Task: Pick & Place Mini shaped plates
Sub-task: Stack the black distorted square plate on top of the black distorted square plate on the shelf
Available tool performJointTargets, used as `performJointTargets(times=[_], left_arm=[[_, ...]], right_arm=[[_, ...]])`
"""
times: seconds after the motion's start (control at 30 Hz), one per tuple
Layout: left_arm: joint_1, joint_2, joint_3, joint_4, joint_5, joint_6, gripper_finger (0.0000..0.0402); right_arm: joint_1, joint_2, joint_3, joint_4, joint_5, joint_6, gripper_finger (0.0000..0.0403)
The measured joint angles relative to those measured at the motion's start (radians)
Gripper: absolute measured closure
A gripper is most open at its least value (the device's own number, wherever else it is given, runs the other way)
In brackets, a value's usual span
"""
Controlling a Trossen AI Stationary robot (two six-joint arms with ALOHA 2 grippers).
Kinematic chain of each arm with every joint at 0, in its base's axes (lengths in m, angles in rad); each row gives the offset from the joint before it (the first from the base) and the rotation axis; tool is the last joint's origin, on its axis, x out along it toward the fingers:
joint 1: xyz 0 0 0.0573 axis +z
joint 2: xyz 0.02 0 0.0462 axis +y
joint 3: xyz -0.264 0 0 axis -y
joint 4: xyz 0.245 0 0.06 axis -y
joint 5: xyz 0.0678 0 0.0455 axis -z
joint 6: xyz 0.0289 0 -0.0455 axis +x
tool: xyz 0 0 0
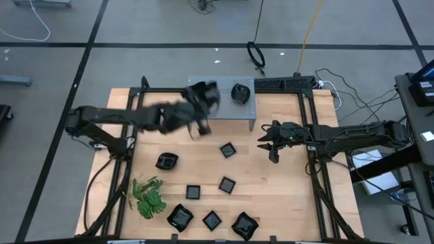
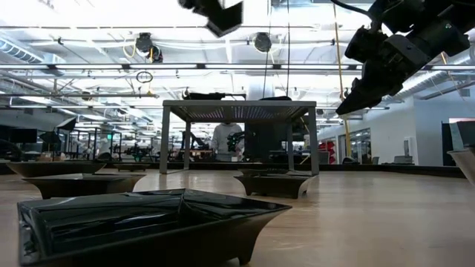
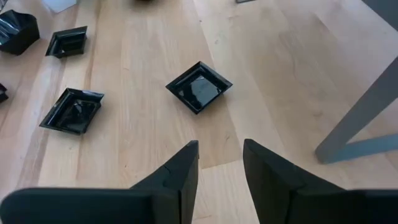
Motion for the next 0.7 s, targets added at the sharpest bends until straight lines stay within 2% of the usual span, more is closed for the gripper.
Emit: performJointTargets(times=[0.1,0.2,0.3,0.4,0.5,0.6,0.7], left_arm=[[0.126,-0.041,0.0,-0.119,0.075,-0.086,0.0397],[0.25,-0.046,0.0,-0.218,0.236,-0.171,0.0387],[0.334,-0.02,0.0,-0.233,0.359,-0.194,0.0389],[0.382,0.013,-0.001,-0.222,0.391,-0.132,0.0397],[0.416,0.036,0.0,-0.19,0.394,-0.082,0.0388],[0.438,0.071,0.0,-0.2,0.399,-0.08,0.0381],[0.451,0.093,-0.001,-0.205,0.447,-0.076,0.038]], right_arm=[[0.0,0.0,0.0,0.0,-0.003,-0.021,0.0287],[0.0,0.0,0.0,0.0,-0.003,-0.046,0.0287],[0.0,0.0,0.0,0.0,0.0,-0.015,0.0287],[0.0,0.0,0.0,0.0,0.001,-0.002,0.0287],[0.0,0.0,0.0,0.0,-0.002,-0.003,0.0287],[0.0,0.0,0.0,0.0,-0.003,0.003,0.0287],[0.0,0.0,0.0,0.0,-0.003,0.007,0.0287]])
